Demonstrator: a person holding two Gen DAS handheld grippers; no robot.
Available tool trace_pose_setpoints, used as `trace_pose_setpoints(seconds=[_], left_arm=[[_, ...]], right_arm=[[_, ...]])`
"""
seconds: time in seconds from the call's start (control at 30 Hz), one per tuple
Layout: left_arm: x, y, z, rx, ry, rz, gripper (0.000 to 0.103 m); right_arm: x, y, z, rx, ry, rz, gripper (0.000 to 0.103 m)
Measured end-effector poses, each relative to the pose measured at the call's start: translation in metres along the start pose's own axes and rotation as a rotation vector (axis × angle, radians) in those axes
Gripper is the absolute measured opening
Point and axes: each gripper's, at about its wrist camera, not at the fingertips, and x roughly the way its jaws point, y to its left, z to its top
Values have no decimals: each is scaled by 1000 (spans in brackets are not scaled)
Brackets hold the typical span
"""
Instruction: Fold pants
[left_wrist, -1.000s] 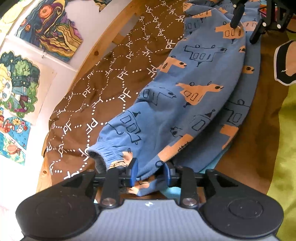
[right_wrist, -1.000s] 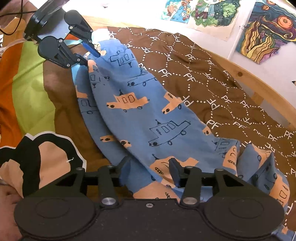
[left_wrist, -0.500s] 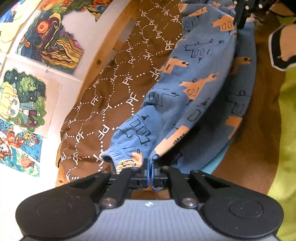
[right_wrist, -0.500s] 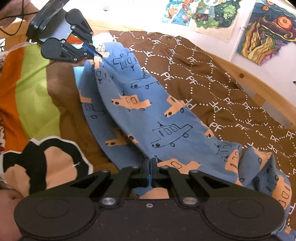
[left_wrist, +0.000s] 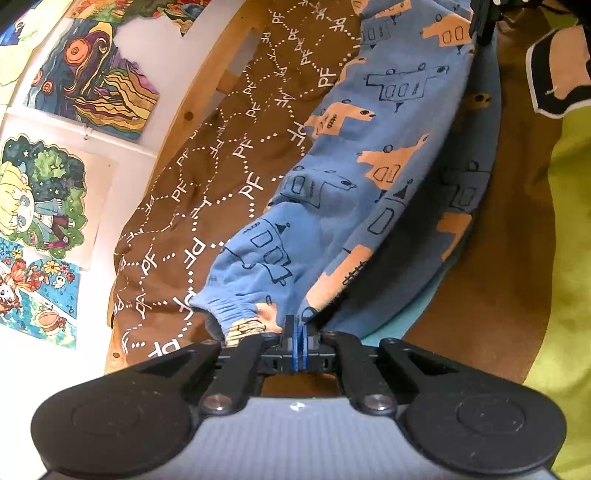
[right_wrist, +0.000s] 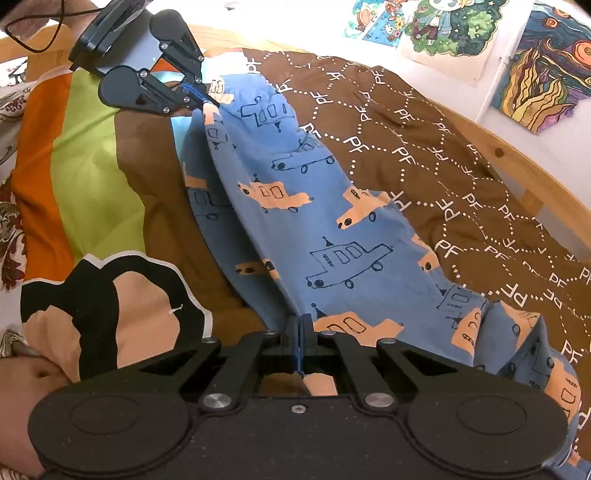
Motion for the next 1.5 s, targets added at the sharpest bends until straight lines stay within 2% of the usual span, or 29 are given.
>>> trace_pose_setpoints(seconds=[0.1, 0.2, 0.3, 0.33, 0.37, 0.43, 0.47, 0.53, 0.6, 0.67, 0.73, 0.8, 0.9, 0.93, 1.03, 1.13, 1.2, 1.3, 1.4, 1.47, 1.5], left_arm=[[1, 0, 0, 4, 3, -6, 6], [-4, 5, 1, -31, 2, -37, 13], [-17, 10, 2, -102, -11, -87, 33], [-22, 11, 3, -121, -16, -106, 45], [-28, 11, 4, -140, -21, -125, 53], [-39, 10, 8, -170, -42, -153, 56], [-44, 8, 11, -187, -52, -160, 57], [-50, 6, 21, -228, -80, -178, 58], [-50, 6, 33, -275, -115, -196, 65], [-47, 6, 48, -352, -150, -216, 83], [-39, 7, 68, -441, -192, -246, 94], [-32, 4, 89, -515, -227, -286, 98], [-24, -9, 125, -554, -272, -325, 100], [-23, -16, 138, -539, -289, -332, 100], [-27, -38, 177, -465, -362, -372, 100], [-30, -57, 204, -383, -392, -388, 99], [-33, -69, 214, -312, -426, -382, 97], [-33, -82, 222, -201, -457, -384, 90], [-27, -87, 230, -148, -465, -397, 77], [-21, -88, 233, -146, -459, -409, 61], [-18, -88, 235, -147, -451, -418, 58]], right_arm=[[1, 0, -1, 9, 3, -2, 0], [0, -1, -1, 22, 4, 5, 10], [-3, -2, -1, 23, 11, 16, 22], [-5, -1, -2, 23, 12, 18, 32], [-7, -1, -3, 24, 13, 21, 43], [-13, 0, -4, 20, 18, 25, 55], [-15, 1, -4, 18, 19, 14, 58], [-24, 0, -5, 35, 23, -21, 61], [-35, -5, -7, 83, 23, -65, 72], [-48, -12, -11, 143, 21, -137, 87], [-62, -23, -20, 221, 21, -228, 97], [-77, -36, -32, 324, 21, -327, 102], [-99, -61, -51, 527, 6, -424, 102], [-106, -70, -58, 606, -14, -429, 102], [-123, -96, -83, 840, -112, -377, 102], [-129, -112, -102, 994, -175, -314, 102], [-127, -116, -105, 1013, -179, -313, 101], [-117, -123, -99, 951, -157, -328, 95], [-107, -135, -92, 830, -106, -349, 87], [-97, -147, -91, 747, -60, -343, 79], [-91, -153, -90, 696, -33, -341, 78]])
